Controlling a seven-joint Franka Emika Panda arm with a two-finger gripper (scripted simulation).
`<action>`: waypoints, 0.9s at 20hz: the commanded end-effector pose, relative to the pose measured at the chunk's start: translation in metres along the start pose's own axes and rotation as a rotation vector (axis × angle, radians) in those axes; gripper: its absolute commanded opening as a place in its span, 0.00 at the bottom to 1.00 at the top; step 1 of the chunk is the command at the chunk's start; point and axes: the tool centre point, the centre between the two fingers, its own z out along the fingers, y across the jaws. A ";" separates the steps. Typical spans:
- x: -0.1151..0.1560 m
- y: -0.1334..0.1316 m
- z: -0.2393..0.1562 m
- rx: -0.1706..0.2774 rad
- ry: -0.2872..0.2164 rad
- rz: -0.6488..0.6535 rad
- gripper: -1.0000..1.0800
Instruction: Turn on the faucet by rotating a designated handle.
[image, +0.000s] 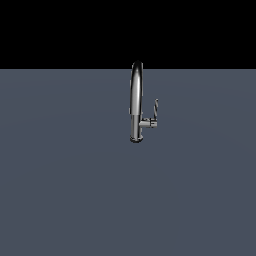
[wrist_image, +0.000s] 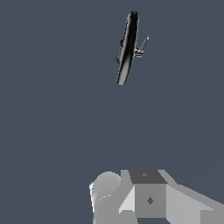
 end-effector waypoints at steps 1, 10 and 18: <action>0.000 0.000 0.000 0.000 0.000 0.000 0.00; 0.011 0.000 0.001 0.026 -0.024 0.026 0.00; 0.041 0.001 0.003 0.095 -0.086 0.096 0.00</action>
